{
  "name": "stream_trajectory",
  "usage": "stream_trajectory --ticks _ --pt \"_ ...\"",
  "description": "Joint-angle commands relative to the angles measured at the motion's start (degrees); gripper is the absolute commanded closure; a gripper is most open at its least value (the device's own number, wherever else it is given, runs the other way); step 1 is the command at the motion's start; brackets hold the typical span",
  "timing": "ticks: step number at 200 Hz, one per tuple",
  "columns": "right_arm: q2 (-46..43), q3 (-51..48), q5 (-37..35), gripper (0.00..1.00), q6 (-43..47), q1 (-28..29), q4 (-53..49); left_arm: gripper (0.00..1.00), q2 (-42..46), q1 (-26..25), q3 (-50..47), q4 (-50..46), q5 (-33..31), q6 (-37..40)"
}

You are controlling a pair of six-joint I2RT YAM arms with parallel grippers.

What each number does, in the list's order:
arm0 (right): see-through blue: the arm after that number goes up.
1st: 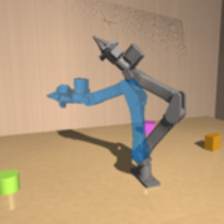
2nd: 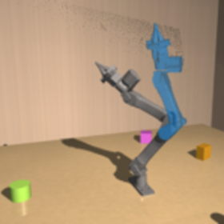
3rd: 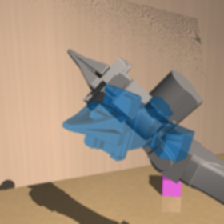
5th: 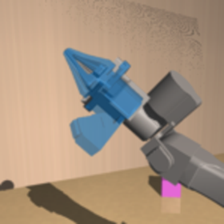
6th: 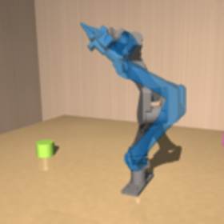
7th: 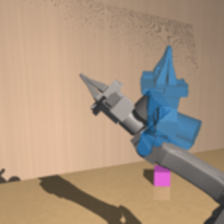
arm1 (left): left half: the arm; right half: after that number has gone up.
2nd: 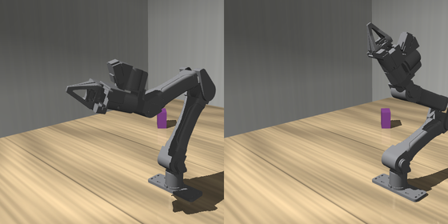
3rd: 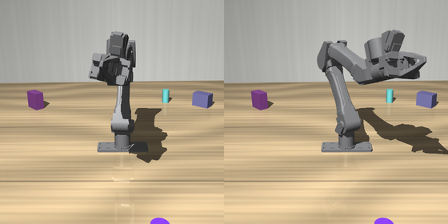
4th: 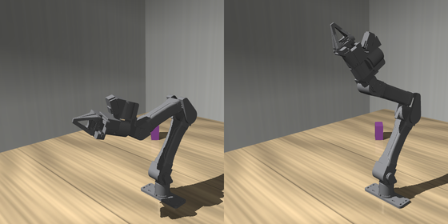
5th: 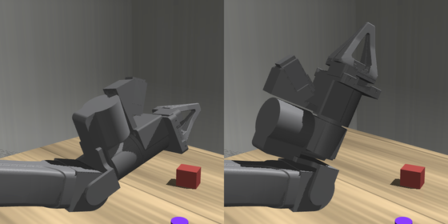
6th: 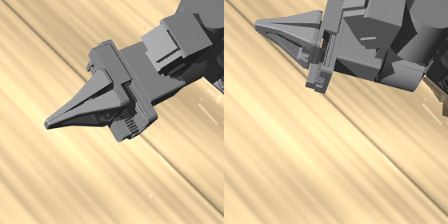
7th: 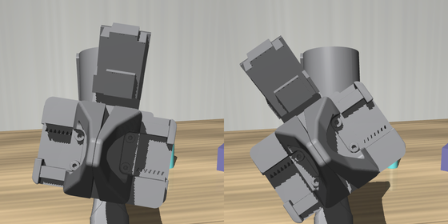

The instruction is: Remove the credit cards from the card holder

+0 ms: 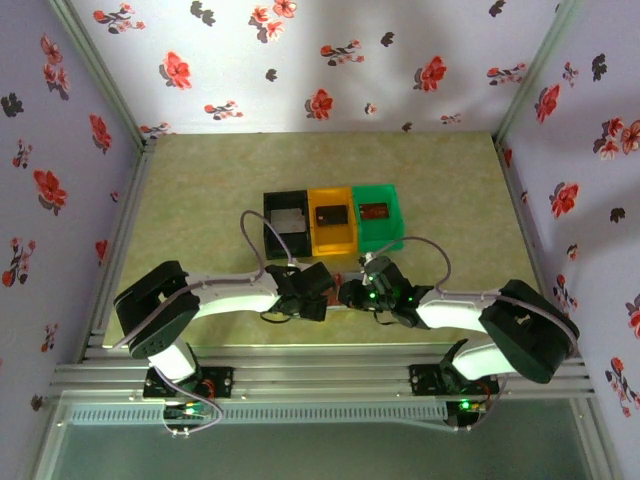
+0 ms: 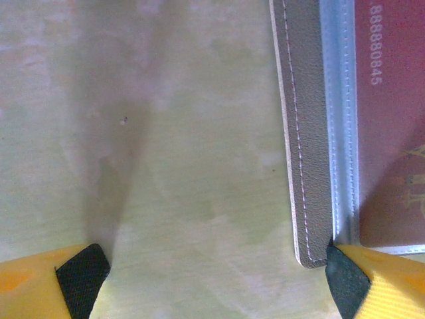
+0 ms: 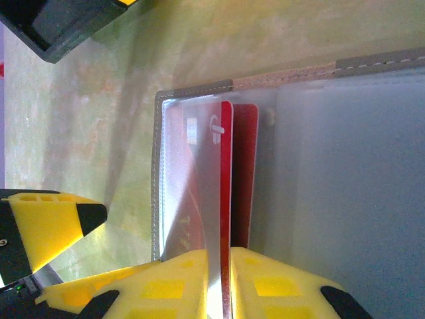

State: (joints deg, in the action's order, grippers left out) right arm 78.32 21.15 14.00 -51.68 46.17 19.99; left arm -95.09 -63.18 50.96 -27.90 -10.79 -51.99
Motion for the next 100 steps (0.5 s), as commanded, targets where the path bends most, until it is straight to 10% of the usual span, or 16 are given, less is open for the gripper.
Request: stream_trajectory --ticks 1,100 --pt "-0.8 -0.3 0.8 0.82 -0.4 0.6 1.0 0.1 -5.6 -1.4 -2.4 5.0 7.9 -1.4" --pt "-0.9 -1.6 3.4 0.88 -0.8 0.5 6.8 0.1 -5.8 -1.5 -2.3 5.1 7.9 -1.4"
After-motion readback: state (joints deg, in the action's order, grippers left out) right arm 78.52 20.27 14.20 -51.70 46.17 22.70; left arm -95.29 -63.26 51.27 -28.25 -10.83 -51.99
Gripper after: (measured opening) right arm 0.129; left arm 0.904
